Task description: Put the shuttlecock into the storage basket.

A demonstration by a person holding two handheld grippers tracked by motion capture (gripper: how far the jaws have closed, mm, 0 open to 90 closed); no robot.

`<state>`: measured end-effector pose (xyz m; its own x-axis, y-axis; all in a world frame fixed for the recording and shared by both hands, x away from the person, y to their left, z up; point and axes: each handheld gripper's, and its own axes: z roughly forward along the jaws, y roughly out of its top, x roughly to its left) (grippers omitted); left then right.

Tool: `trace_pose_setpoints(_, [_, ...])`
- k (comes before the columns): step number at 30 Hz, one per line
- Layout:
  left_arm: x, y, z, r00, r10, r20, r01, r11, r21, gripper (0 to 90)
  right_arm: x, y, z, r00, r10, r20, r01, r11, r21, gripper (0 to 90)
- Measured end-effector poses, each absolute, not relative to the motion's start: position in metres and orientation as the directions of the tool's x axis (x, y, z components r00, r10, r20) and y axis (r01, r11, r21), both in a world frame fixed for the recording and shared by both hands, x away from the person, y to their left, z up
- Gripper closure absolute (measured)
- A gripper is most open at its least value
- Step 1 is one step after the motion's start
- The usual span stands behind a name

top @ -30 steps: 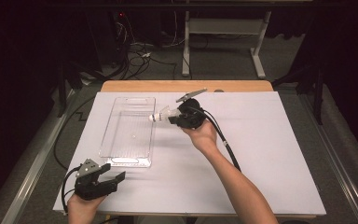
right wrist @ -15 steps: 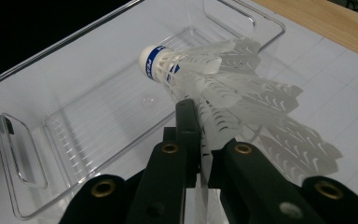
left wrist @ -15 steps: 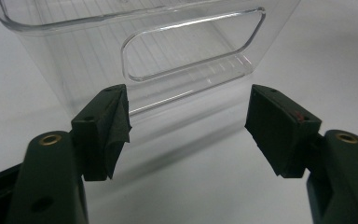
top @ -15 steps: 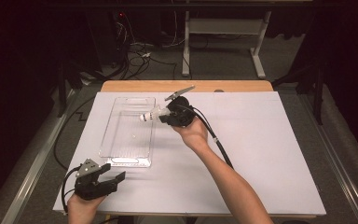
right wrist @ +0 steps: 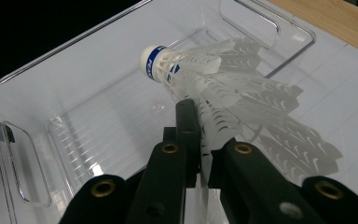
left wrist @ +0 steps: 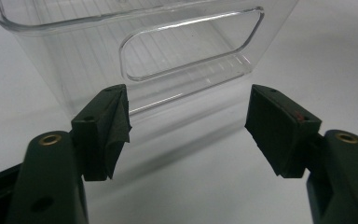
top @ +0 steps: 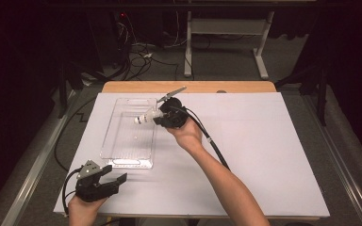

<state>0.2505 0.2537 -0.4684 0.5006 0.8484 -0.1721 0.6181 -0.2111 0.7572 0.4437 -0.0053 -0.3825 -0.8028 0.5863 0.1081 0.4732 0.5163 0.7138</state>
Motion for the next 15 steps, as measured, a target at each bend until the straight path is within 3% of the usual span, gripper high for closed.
trace_pose_setpoints(15, [0.25, 0.253, -0.468, 0.502, 0.847, -0.175, 0.617, -0.209, 0.759, 31.3, 0.449, 0.014, -0.388, -0.81, 0.576, 0.112, 0.475, 0.531, 0.702, 89.3])
